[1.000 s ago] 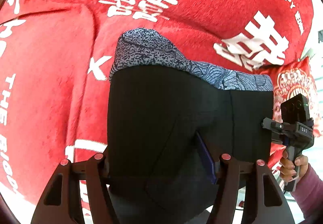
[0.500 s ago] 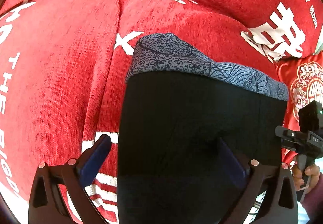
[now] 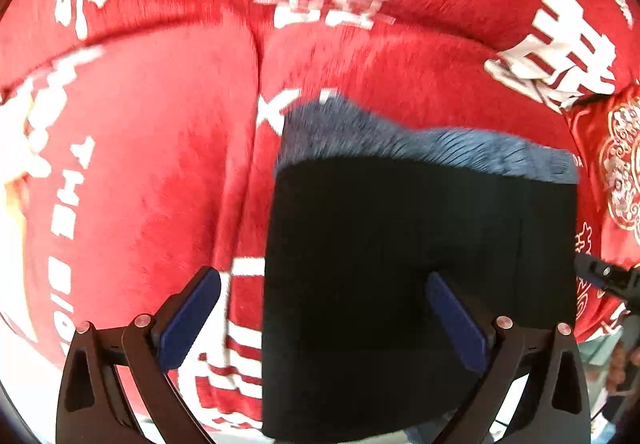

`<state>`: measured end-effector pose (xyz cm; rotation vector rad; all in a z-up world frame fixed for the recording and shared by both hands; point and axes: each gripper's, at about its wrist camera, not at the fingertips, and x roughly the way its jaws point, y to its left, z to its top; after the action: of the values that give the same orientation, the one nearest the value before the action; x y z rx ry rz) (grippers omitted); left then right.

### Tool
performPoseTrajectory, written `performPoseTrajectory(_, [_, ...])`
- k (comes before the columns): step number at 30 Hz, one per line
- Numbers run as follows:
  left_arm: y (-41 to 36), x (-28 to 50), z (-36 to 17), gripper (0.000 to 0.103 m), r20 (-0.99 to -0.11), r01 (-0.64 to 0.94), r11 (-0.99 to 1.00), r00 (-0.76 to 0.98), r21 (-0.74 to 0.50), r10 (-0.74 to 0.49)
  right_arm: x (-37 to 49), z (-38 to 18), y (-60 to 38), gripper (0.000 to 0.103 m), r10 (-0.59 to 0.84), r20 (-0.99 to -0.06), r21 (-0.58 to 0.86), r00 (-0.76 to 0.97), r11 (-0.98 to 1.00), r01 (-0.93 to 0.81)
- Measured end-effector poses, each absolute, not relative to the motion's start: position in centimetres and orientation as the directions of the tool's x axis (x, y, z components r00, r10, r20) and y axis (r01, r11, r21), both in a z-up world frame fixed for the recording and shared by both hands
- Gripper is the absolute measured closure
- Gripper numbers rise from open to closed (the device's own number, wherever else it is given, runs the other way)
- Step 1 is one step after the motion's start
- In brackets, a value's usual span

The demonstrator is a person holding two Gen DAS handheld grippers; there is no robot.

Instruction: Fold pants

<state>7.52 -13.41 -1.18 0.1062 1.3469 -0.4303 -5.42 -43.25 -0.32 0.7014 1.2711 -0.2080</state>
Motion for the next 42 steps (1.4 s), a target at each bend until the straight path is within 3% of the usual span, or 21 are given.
performPoseTrajectory(2, [-13.6, 7.8, 0.2, 0.0, -0.949, 0.373, 0.916, 0.208, -0.146, -0.236, -5.4, 1.5, -43.1, 0.025, 0.208, -0.905, 0.381, 0.37, 0.781, 0.495])
performPoseTrajectory(3, [-13.7, 8.3, 0.7, 0.0, -0.945, 0.371, 0.919, 0.233, -0.133, -0.231, -5.1, 2.5, -43.1, 0.038, 0.2, -0.893, 0.392, 0.403, 0.783, 0.482])
performPoseTrajectory(5, [-14.0, 9.7, 0.9, 0.0, -0.941, 0.349, 0.929, 0.258, -0.121, -0.22, -3.7, 3.5, -43.0, 0.055, 0.192, -0.888, 0.389, 0.417, 0.798, 0.461])
performPoseTrajectory(9, [-14.3, 12.1, -1.2, 0.0, -0.953, 0.295, 0.954, 0.271, -0.051, -0.135, -0.2, 2.4, -42.5, 0.067, 0.219, -0.891, 0.39, 0.399, 0.819, 0.421])
performPoseTrajectory(11, [-14.0, 12.7, -2.9, 0.0, -0.959, 0.28, 0.958, 0.249, -0.061, -0.134, 1.1, 1.0, -41.9, 0.077, 0.205, -0.91, 0.349, 0.361, 0.849, 0.398])
performPoseTrajectory(12, [-13.8, 12.9, -3.4, 0.0, -0.959, 0.271, 0.959, 0.239, -0.084, -0.151, 1.5, 0.4, -41.5, 0.077, 0.192, -0.918, 0.328, 0.346, 0.86, 0.392])
performPoseTrajectory(20, [-13.5, 13.1, -3.6, 0.0, -0.958, 0.271, 0.956, 0.222, -0.116, -0.18, 1.6, -0.7, -42.2, 0.076, 0.202, -0.916, 0.345, 0.347, 0.838, 0.422])
performPoseTrajectory(22, [-13.2, 12.5, -2.9, 0.0, -0.96, 0.285, 0.954, 0.232, -0.087, -0.157, 0.8, 0.0, -42.1, 0.07, 0.201, -0.917, 0.342, 0.344, 0.839, 0.423])
performPoseTrajectory(24, [-12.6, 11.3, -2.3, 0.0, -0.961, 0.309, 0.949, 0.243, -0.052, -0.132, 0.0, -0.1, -41.9, 0.052, 0.19, -0.936, 0.309, 0.297, 0.847, 0.432])
performPoseTrajectory(29, [-11.3, 8.3, -1.4, 0.0, -0.967, 0.322, 0.946, 0.233, -0.021, -0.101, -3.4, -0.1, -40.7, 0.039, 0.173, -0.953, 0.271, 0.247, 0.852, 0.447])
performPoseTrajectory(37, [-11.5, 4.2, 0.1, 0.0, -0.978, 0.38, 0.925, 0.193, 0.003, -0.076, -7.7, 2.0, -38.6, 0.035, 0.135, -0.97, 0.22, 0.202, 0.84, 0.496])
performPoseTrajectory(39, [-11.8, 3.3, 1.4, 0.0, -0.978, 0.402, 0.916, 0.193, 0.004, -0.08, -8.3, 2.8, -38.0, 0.022, 0.125, -0.973, 0.207, 0.193, 0.842, 0.499])
performPoseTrajectory(42, [-12.0, 2.1, 3.2, 0.0, -0.98, 0.417, 0.909, 0.181, 0.005, -0.078, -9.0, 4.5, -36.7, 0.022, 0.116, -0.973, 0.2, 0.198, 0.849, 0.488])
